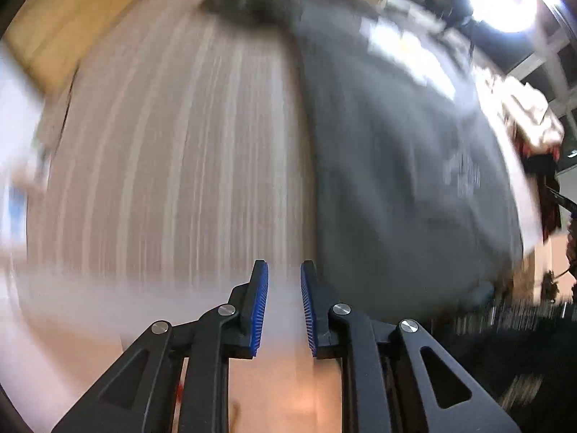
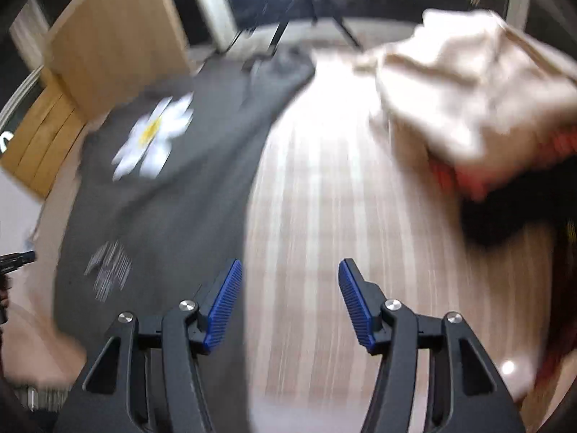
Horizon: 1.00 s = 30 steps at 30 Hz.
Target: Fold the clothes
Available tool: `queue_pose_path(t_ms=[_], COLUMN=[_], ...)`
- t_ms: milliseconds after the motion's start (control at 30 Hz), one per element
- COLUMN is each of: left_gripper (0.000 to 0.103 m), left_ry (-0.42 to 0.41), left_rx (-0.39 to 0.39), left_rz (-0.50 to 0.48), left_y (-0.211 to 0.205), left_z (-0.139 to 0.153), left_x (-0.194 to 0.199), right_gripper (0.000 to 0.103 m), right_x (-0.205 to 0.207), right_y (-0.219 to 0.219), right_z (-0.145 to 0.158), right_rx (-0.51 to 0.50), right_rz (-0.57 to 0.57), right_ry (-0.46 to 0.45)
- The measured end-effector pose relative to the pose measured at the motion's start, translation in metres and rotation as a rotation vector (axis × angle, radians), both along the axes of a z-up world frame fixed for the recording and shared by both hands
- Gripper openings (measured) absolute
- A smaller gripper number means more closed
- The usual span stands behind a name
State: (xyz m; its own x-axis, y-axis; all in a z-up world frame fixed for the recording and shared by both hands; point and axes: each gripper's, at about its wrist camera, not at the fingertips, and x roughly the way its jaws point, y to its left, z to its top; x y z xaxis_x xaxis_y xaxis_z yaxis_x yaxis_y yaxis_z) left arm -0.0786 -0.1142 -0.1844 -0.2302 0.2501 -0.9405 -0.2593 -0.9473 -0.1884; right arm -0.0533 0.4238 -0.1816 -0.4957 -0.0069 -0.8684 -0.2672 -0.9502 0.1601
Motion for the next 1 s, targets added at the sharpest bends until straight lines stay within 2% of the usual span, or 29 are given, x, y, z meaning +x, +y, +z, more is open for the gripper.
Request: queue_pose_path(t_ms=[67,133,200,333,433,533,567,600,633,700,733,767,800,900,1000], left_gripper=[0.025,0.025,0.025,0.025,0.026,0.034,0.035,0.035,0.035,0.034,0.031,0.013,0.001,0.002,0.002], left_ry=[0.074,0.083,0.062,0.042,0.043,0.041,0.040,0.048,0.053,0.062,0.066,0.071,0.075,0.109,0.123], left_rx=[0.018,0.041,0.045,0.016,0.026,0.025,0.023,0.027,0.033,0.041,0.043,0.045,0.040,-0.006,-0.013], left_rz=[-0.004,0.000,-0.010,-0.026,-0.014,-0.006,-0.004,-0.003,-0.005,-0.007,-0.009,-0.013,-0.017,-0.019,-0.011], left_y=[0.017,0.029,0.041,0.041,0.042,0.045,0.047,0.049,0.050,0.052,0.054,0.058,0.061,0.064,0.058], left_z=[-0.004,-0.016,-0.032,-0.040,-0.042,-0.045,-0.048,-0.049,-0.049,-0.049,-0.050,-0.051,-0.051,-0.049,-0.046], left_x=[-0.053,-0.097,-0.124,-0.148,-0.162,-0.174,-0.179,-0.183,-0.185,-0.187,-0.188,-0.190,-0.190,-0.188,-0.184], right_gripper=[0.055,0.055,0.055,0.055,0.055,0.054,0.051,0.033,0.009,0.006,0.005,0.005,0.004,0.003,0.004], right_x=[-0.049,-0.085,-0.112,-0.152,-0.162,-0.168,-0.169,-0.171,-0.172,-0.173,-0.174,-0.173,-0.171,-0.165,-0.168], right_y=[0.012,0.014,0.009,0.013,0.005,0.000,-0.001,-0.002,-0.002,-0.004,-0.005,-0.006,-0.007,0.000,-0.004], right_z=[-0.017,-0.032,-0.046,-0.068,-0.074,-0.074,-0.074,-0.074,-0.074,-0.073,-0.072,-0.069,-0.063,-0.049,-0.061], right_rx=[-0.011,-0.012,0.018,-0.023,-0.020,-0.024,-0.023,-0.027,-0.034,-0.045,-0.051,-0.037,-0.005,0.054,0.084], right_rz=[-0.007,0.013,0.030,0.055,0.091,0.127,0.130,0.134,0.140,0.154,0.161,0.166,0.171,0.149,0.158], right_ry=[0.005,-0.020,-0.040,-0.048,-0.050,-0.030,-0.023,-0.017,-0.014,-0.016,-0.016,-0.007,0.011,0.066,0.021])
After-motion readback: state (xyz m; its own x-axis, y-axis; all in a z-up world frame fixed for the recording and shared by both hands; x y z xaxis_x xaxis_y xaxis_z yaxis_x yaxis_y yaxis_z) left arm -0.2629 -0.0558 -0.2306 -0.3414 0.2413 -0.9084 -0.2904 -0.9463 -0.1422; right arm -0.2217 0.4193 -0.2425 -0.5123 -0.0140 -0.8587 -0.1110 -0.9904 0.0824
